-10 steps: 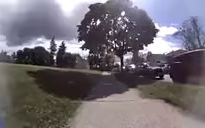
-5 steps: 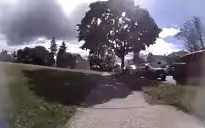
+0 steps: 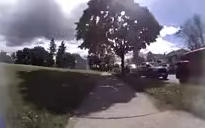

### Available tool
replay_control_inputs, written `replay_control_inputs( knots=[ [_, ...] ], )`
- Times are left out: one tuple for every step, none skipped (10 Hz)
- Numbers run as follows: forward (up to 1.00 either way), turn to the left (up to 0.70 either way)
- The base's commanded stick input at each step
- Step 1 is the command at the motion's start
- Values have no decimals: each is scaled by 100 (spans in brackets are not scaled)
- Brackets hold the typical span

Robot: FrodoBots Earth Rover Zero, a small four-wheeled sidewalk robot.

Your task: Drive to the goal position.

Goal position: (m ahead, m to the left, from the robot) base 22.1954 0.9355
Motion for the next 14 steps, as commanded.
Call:
replay_control_inputs(
  knots=[
    [70,-3],
    [70,-5],
    [70,0],
    [70,0],
    [70,0],
    [70,0],
    [70,0],
    [70,0],
    [70,0],
    [70,0],
    [70,0],
    [70,0],
    [70,0],
    [70,0]
  ],
)
